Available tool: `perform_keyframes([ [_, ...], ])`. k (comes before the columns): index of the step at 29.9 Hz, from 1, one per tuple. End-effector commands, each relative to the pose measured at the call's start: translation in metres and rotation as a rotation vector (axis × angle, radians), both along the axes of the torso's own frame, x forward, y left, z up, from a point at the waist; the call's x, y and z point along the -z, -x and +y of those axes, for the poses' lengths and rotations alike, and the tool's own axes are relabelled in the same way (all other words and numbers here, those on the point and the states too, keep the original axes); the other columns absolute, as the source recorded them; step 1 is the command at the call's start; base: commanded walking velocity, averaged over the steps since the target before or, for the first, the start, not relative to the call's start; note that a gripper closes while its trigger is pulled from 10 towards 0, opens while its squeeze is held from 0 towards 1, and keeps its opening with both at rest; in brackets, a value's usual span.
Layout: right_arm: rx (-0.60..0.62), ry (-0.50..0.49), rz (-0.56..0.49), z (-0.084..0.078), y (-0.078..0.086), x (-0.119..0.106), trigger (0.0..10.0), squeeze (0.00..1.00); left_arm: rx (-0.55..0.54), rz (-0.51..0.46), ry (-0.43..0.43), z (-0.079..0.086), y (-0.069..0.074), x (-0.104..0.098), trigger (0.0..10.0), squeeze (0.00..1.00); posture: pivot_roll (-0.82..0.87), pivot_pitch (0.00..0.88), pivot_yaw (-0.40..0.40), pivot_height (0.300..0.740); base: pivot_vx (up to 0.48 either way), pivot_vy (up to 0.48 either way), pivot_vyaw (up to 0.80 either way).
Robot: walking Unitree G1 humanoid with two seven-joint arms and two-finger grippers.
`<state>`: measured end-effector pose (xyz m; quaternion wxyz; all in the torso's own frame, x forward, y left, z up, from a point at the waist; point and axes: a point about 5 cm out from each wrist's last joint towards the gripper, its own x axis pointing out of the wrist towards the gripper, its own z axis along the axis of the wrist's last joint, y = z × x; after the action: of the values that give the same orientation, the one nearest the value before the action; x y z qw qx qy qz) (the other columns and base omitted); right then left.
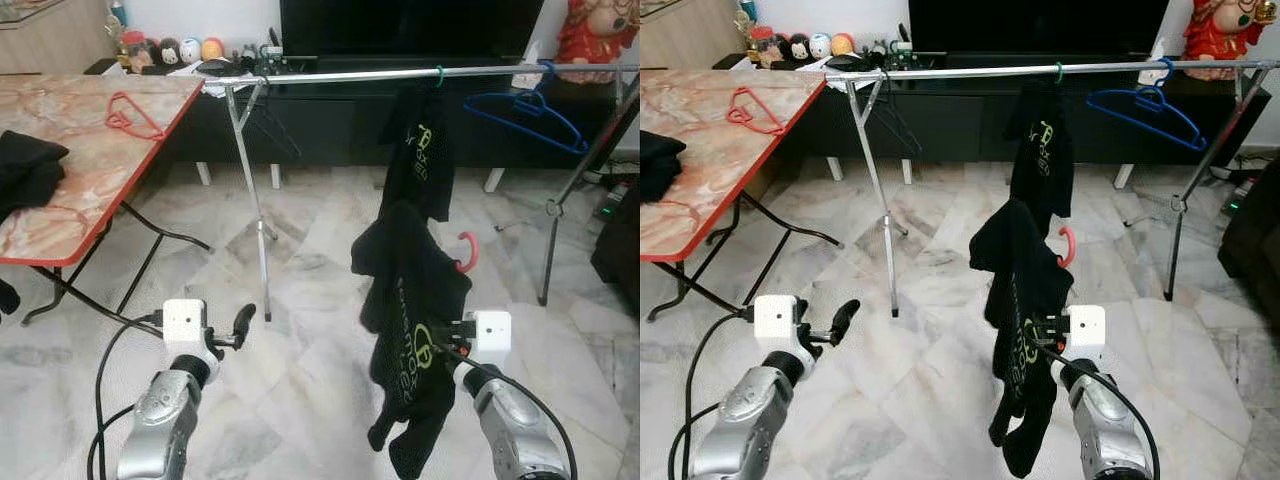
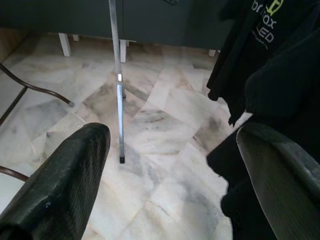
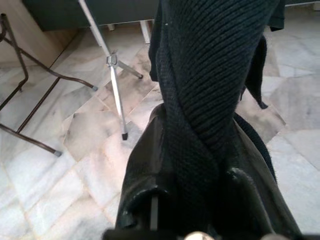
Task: Hang hanger
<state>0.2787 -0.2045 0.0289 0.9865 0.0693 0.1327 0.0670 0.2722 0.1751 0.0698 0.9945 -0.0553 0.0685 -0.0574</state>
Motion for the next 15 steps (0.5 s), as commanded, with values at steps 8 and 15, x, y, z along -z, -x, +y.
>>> perform_keyframes([
  [8, 0.038, -0.010, -0.052, 0.0027, -0.0072, -0.0078, 10.0, 0.00, 0.019, -0.023, -0.020, -0.0074, -0.0067, -0.0016, 10.0, 0.00, -0.03, 0.000, 0.000, 0.740, 0.000, 0.000, -0.30],
  [15, 0.040, 0.003, -0.052, 0.0044, -0.0076, -0.0067, 10.0, 0.00, 0.023, -0.017, -0.030, -0.0091, -0.0008, 0.0022, 10.0, 0.00, -0.03, 0.000, 0.007, 0.740, 0.000, 0.000, -0.80],
])
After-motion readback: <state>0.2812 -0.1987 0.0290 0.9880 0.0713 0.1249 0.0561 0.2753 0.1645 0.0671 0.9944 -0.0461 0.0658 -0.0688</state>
